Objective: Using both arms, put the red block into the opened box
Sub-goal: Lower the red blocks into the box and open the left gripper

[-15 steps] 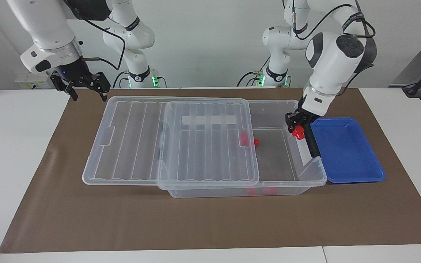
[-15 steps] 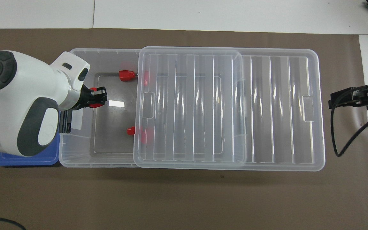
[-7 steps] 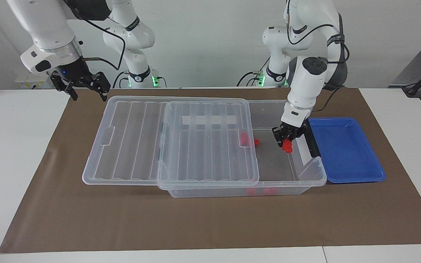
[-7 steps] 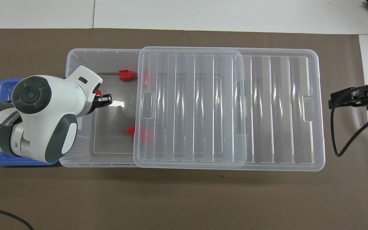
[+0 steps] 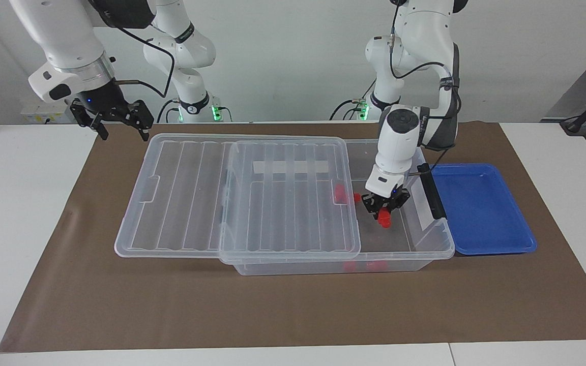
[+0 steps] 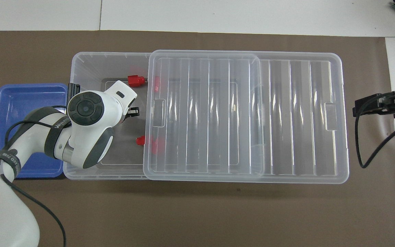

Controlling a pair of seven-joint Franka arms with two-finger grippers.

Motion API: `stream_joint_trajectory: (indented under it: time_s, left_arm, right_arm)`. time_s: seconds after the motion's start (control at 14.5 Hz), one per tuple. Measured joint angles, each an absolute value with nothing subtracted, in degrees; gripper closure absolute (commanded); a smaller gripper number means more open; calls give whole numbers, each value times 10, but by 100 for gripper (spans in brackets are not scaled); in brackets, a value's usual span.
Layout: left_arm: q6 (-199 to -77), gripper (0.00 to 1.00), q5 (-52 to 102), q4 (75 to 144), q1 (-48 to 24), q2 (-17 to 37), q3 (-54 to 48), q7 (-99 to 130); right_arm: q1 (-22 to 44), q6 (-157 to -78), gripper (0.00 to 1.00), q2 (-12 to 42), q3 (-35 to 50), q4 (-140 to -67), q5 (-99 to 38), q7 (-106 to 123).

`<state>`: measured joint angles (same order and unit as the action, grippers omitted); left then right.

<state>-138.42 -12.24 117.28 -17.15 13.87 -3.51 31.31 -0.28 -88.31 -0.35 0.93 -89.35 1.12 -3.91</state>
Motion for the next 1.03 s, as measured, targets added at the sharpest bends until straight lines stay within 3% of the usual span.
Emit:
stream_joint_trajectory:
  time_s: [1.03]
  left_arm:
    - [-1461, 100, -132, 1184, -161, 174, -21, 313]
  right_arm:
    - [-7, -908, 1, -3, 2, -893, 11, -39]
